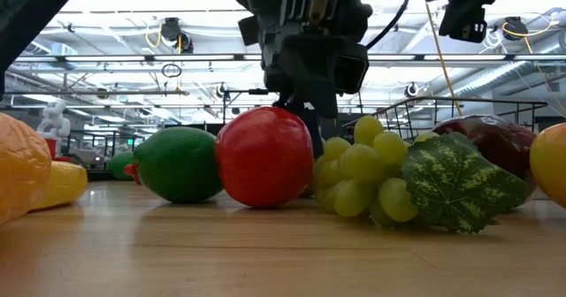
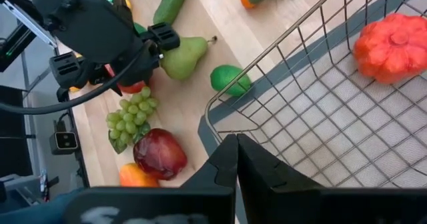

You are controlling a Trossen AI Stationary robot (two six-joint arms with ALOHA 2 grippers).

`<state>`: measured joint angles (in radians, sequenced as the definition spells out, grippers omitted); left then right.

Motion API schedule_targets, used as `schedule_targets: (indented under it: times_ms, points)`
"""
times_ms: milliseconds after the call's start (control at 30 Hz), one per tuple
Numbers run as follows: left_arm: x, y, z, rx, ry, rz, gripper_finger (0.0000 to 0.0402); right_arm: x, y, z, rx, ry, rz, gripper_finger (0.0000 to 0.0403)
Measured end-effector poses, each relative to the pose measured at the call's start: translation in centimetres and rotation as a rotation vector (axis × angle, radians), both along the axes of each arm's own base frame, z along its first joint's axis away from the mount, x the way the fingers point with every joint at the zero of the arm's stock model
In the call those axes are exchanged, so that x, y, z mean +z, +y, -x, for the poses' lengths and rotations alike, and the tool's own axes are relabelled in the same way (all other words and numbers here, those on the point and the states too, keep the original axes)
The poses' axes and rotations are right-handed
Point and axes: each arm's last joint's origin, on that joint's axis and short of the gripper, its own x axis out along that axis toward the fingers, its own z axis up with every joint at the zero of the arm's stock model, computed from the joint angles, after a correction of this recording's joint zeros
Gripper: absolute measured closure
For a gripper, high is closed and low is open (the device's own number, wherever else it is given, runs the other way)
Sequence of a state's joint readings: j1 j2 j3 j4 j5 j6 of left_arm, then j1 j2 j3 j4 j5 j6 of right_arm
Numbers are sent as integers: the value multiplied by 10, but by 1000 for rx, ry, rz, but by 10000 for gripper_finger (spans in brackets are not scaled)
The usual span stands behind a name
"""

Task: Build produce basket
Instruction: Put the light red apple into the wire basket

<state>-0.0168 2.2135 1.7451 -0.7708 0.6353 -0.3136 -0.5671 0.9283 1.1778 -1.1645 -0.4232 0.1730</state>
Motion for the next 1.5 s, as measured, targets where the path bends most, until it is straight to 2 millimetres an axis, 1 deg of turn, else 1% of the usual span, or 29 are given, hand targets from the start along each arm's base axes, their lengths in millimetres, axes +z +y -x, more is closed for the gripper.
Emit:
schedule_targets:
  times_ms: [333,833,967,1167,1333,1500]
  points:
    - [0,13,-1,-30,-39,24,172,0,0,0,-13,0,-10,403]
    - [1,8,-1,-207,-181,22,172,0,0,0,-12,1,-7,403]
    - [1,8,-1,-213,-183,21,172,0,0,0,-11,1,-6,403]
    - [0,15,4,-232,-155,43,172,0,0,0,0,0,4,403]
    - [-1,13,7,-301,-182,43,172,0,0,0,12,-2,14,403]
    - [-1,13,7,-307,-188,59,172,0,0,0,28,-3,27,403]
